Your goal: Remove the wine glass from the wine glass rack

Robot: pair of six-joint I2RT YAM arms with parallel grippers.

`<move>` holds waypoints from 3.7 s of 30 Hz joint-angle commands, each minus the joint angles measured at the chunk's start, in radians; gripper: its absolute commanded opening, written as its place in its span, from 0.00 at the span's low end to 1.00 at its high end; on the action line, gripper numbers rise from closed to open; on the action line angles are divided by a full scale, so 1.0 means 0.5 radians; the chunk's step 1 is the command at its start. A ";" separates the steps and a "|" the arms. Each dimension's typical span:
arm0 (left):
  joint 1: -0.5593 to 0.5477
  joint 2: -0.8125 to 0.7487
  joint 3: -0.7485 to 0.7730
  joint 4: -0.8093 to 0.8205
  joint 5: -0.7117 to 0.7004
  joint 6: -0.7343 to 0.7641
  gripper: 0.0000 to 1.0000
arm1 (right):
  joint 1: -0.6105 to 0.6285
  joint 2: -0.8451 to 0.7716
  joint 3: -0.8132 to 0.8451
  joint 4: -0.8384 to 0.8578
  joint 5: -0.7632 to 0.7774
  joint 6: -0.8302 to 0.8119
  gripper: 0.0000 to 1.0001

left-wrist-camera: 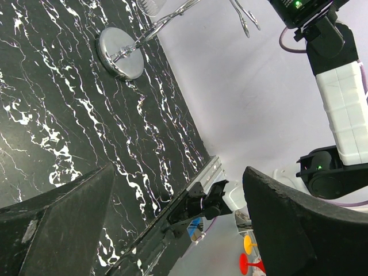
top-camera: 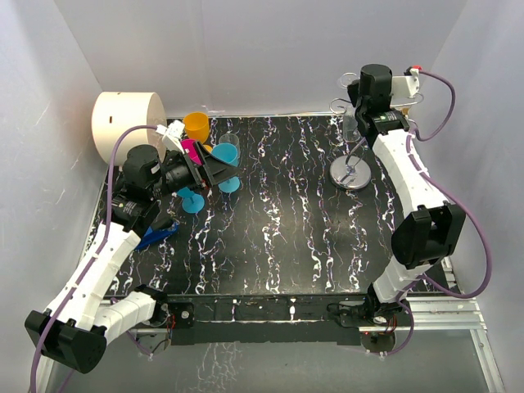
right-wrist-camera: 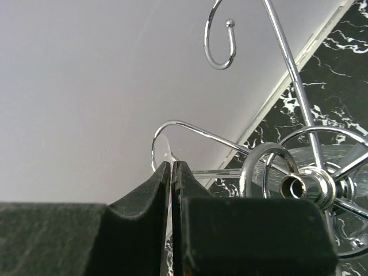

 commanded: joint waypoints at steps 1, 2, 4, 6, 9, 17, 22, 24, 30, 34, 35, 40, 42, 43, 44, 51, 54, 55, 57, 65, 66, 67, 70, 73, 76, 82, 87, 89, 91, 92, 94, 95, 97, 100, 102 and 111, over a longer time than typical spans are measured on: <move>-0.006 -0.047 0.020 0.021 0.034 -0.002 0.92 | -0.017 -0.099 -0.040 0.254 -0.032 0.038 0.00; -0.004 -0.047 0.020 0.020 0.032 -0.002 0.92 | -0.020 -0.090 -0.039 0.270 -0.063 0.038 0.00; -0.004 -0.043 0.020 0.024 0.031 0.001 0.92 | -0.027 -0.082 -0.034 0.295 -0.113 0.043 0.00; -0.003 -0.040 0.018 0.024 0.031 0.003 0.92 | -0.029 -0.083 -0.048 0.348 -0.153 0.036 0.00; -0.003 -0.040 0.015 0.024 0.029 0.009 0.92 | -0.028 -0.072 -0.047 0.403 -0.184 0.025 0.00; -0.004 -0.038 0.016 0.021 0.029 0.013 0.92 | -0.037 -0.038 -0.045 0.549 -0.203 0.041 0.00; -0.003 -0.032 0.017 0.020 0.028 0.016 0.92 | -0.054 0.014 0.009 0.567 -0.178 0.047 0.00; -0.004 -0.032 0.019 0.025 0.026 0.016 0.92 | -0.061 0.039 0.029 0.573 -0.180 0.052 0.00; -0.005 -0.022 0.026 0.018 0.026 0.019 0.92 | -0.087 0.088 0.083 0.572 -0.165 0.061 0.00; -0.004 -0.022 0.026 0.016 0.027 0.022 0.92 | -0.111 0.081 0.101 0.565 -0.168 0.058 0.00; -0.005 -0.023 0.026 0.015 0.027 0.023 0.92 | -0.117 0.072 0.099 0.562 -0.160 0.057 0.00; -0.003 -0.021 0.021 0.017 0.028 0.020 0.92 | -0.158 -0.018 0.030 0.540 -0.177 0.088 0.00; -0.004 -0.021 0.020 0.015 0.030 0.016 0.92 | -0.167 -0.075 -0.026 0.548 -0.189 0.115 0.00; -0.003 -0.025 0.020 0.015 0.031 0.014 0.92 | -0.172 -0.106 -0.053 0.551 -0.208 0.119 0.00; -0.004 -0.026 0.020 0.013 0.031 0.013 0.92 | -0.175 -0.134 -0.071 0.552 -0.228 0.121 0.00; -0.004 -0.052 0.008 0.000 0.028 0.000 0.91 | -0.186 -0.316 -0.224 0.569 -0.407 0.089 0.00; -0.004 -0.059 0.007 -0.002 0.034 -0.008 0.91 | -0.188 -0.358 -0.252 0.570 -0.556 0.071 0.00; -0.004 -0.061 0.008 -0.007 0.031 -0.008 0.91 | -0.185 -0.368 -0.263 0.572 -0.619 0.063 0.00; -0.004 -0.067 0.007 -0.025 0.029 -0.008 0.91 | -0.190 -0.377 -0.276 0.574 -0.757 0.028 0.00; -0.004 -0.073 0.002 -0.072 0.018 -0.014 0.91 | -0.184 -0.276 -0.276 0.845 -1.456 -0.179 0.00; -0.003 -0.075 0.002 -0.076 0.016 -0.013 0.91 | -0.185 -0.259 -0.257 0.883 -1.537 -0.223 0.00; -0.003 -0.077 0.008 -0.089 0.012 -0.009 0.91 | -0.183 -0.234 -0.229 0.902 -1.600 -0.257 0.00; -0.004 -0.084 0.028 -0.134 -0.016 0.016 0.91 | -0.174 -0.174 -0.156 0.967 -1.802 -0.370 0.00; -0.001 -0.098 0.034 -0.171 -0.043 0.035 0.91 | -0.148 -0.175 -0.203 1.185 -1.995 -0.461 0.00; -0.003 -0.110 0.051 -0.219 -0.080 0.059 0.91 | -0.071 -0.193 -0.258 1.360 -2.161 -0.661 0.00; -0.005 -0.142 0.185 -0.386 -0.249 0.190 0.91 | 0.149 -0.341 -0.484 1.580 -2.430 -1.224 0.00; 0.000 -0.216 0.387 -0.573 -0.527 0.339 0.91 | 0.320 -0.579 -0.858 1.670 -2.760 -1.987 0.00; -0.002 -0.258 0.439 -0.619 -0.632 0.360 0.91 | 0.359 -0.685 -1.054 1.715 -2.872 -2.215 0.00; -0.002 -0.281 0.480 -0.659 -0.720 0.358 0.91 | 0.408 -0.794 -1.228 1.690 -2.935 -2.462 0.00; -0.002 -0.282 0.498 -0.685 -0.739 0.355 0.91 | 0.442 -0.853 -1.305 1.643 -2.940 -2.596 0.00; -0.001 -0.260 0.540 -0.722 -0.748 0.341 0.90 | 0.525 -0.969 -1.450 1.490 -2.916 -2.938 0.00; -0.001 -0.236 0.566 -0.746 -0.740 0.334 0.90 | 0.569 -1.026 -1.514 1.406 -2.899 -3.082 0.00; -0.002 -0.167 0.632 -0.803 -0.696 0.322 0.90 | 0.665 -1.132 -1.632 1.217 -2.846 -3.426 0.00; 0.000 -0.027 0.766 -0.892 -0.585 0.306 0.91 | 0.859 -1.301 -1.805 0.934 -2.692 -3.948 0.00; -0.001 0.087 0.883 -0.967 -0.494 0.306 0.92 | 0.989 -1.377 -1.906 0.884 -2.500 -4.117 0.00; 0.003 0.378 1.162 -1.237 -0.288 0.403 0.92 | 1.415 -1.503 -2.065 0.712 -1.921 -4.683 0.00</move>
